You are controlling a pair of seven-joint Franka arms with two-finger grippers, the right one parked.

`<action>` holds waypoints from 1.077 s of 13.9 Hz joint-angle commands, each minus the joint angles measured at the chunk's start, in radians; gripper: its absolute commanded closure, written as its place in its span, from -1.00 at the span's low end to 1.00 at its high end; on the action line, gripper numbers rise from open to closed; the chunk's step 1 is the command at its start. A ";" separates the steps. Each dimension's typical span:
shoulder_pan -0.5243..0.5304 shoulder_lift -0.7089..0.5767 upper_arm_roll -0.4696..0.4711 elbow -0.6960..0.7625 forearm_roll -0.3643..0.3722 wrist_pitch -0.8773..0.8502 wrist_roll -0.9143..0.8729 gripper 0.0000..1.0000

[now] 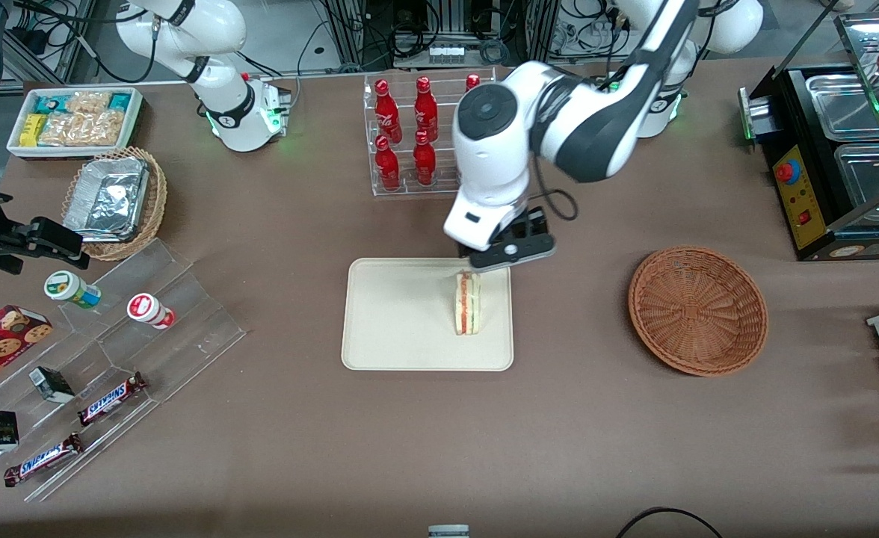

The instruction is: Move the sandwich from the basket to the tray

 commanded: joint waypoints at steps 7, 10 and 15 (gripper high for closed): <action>0.148 -0.228 0.000 -0.022 -0.042 -0.190 0.019 -1.00; 0.240 -0.281 -0.003 -0.023 -0.071 -0.256 0.107 -1.00; 0.419 -0.353 -0.004 -0.026 -0.117 -0.356 0.363 -1.00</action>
